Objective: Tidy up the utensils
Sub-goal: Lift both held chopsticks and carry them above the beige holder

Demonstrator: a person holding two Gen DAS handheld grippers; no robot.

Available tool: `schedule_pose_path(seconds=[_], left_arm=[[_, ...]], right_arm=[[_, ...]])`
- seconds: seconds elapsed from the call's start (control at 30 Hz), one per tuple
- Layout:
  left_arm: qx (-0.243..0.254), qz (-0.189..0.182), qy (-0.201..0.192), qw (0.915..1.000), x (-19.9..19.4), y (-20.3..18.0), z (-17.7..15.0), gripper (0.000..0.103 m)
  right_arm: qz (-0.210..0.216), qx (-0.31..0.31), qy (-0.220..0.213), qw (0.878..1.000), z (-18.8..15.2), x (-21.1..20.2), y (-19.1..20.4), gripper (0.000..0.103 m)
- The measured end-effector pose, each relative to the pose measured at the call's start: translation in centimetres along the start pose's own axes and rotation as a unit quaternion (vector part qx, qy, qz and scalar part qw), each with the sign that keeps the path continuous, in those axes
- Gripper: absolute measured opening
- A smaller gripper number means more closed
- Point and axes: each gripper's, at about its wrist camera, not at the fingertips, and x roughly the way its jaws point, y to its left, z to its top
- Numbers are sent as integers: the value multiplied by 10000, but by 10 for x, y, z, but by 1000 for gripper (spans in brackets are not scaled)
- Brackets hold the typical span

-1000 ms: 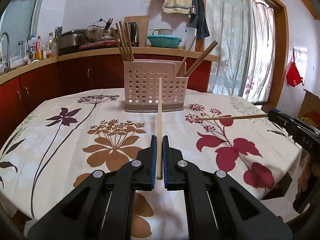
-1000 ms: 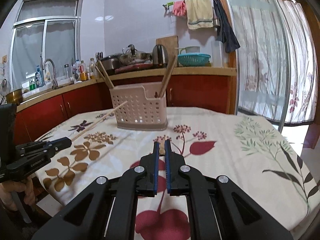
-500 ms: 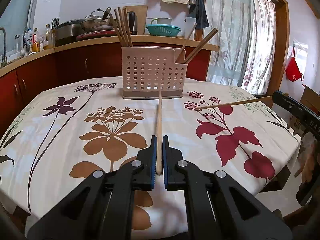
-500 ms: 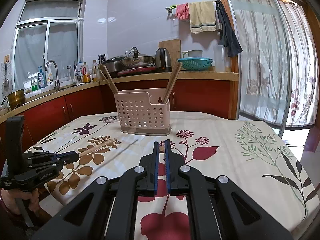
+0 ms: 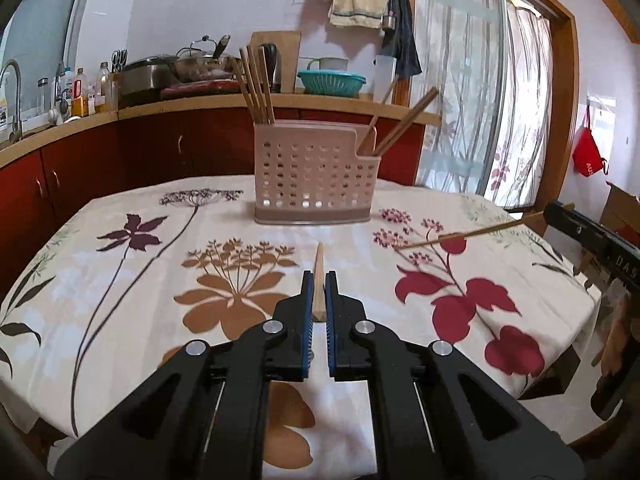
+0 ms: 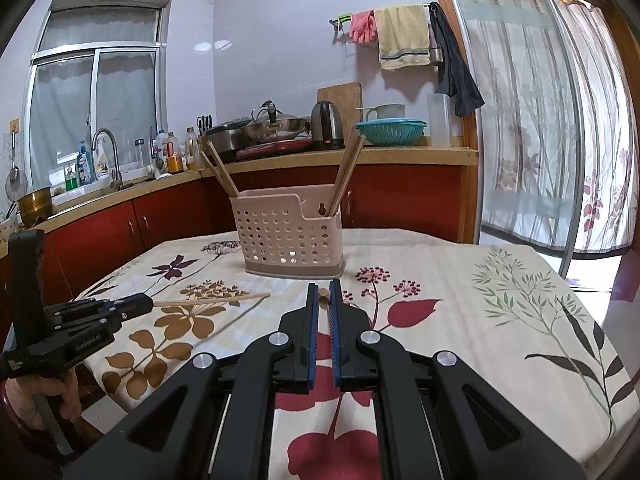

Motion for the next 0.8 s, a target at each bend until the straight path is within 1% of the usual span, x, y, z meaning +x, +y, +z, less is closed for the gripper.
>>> schedule_pose_path(seconds=[0.17, 0.43, 0.8], left_arm=[[-72, -10, -60, 10000, -7, 3, 18, 6], [-40, 22, -179, 9998, -16, 9, 47, 6], [-40, -17, -145, 9999, -7, 19, 75, 6]], right_arm=[[20, 3, -64, 10000, 12, -2, 1, 6], [63, 32, -69, 10000, 32, -1, 0, 6], [103, 46, -24, 9999, 53, 14, -1, 6]])
